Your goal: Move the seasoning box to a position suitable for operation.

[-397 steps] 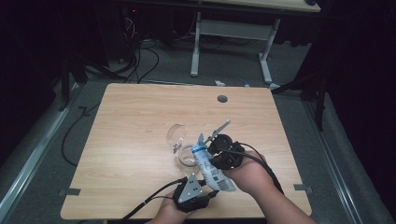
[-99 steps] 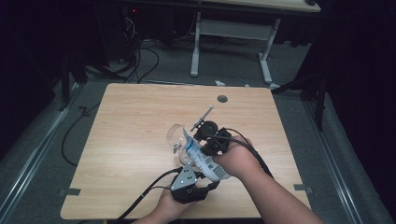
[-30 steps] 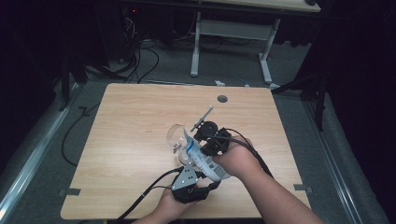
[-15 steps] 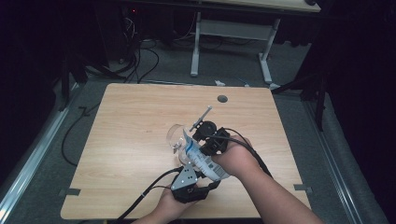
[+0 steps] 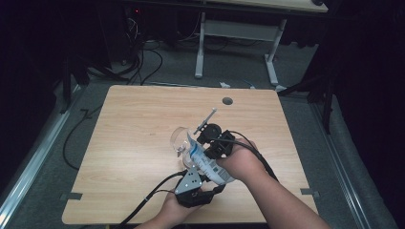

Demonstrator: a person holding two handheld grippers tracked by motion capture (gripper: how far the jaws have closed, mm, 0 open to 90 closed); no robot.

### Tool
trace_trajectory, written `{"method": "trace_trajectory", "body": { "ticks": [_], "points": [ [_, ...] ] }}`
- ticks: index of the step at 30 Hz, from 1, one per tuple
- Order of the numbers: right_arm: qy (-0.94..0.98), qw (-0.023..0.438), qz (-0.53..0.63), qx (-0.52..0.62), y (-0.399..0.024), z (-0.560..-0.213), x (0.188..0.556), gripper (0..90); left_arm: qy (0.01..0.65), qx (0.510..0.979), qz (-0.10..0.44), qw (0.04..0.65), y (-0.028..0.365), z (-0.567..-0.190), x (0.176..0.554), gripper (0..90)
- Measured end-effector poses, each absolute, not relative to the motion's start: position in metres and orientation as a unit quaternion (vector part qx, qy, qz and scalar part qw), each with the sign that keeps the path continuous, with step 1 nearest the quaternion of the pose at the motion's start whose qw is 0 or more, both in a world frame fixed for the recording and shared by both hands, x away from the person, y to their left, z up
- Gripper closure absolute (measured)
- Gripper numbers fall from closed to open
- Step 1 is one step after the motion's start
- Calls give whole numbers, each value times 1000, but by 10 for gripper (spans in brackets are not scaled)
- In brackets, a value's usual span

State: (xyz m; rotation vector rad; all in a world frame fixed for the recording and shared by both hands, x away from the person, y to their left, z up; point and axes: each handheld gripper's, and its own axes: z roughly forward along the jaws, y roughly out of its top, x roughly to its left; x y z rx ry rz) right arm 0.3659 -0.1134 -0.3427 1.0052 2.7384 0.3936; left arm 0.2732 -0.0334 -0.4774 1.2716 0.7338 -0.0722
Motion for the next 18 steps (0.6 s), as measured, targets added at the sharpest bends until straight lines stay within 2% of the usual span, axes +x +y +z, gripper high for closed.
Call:
{"method": "trace_trajectory", "body": {
  "ticks": [18],
  "points": [
    [925,102,134,341,-113,-342,366,900,331,579,-33,744,-34,-476,274,585]
  ]
}}
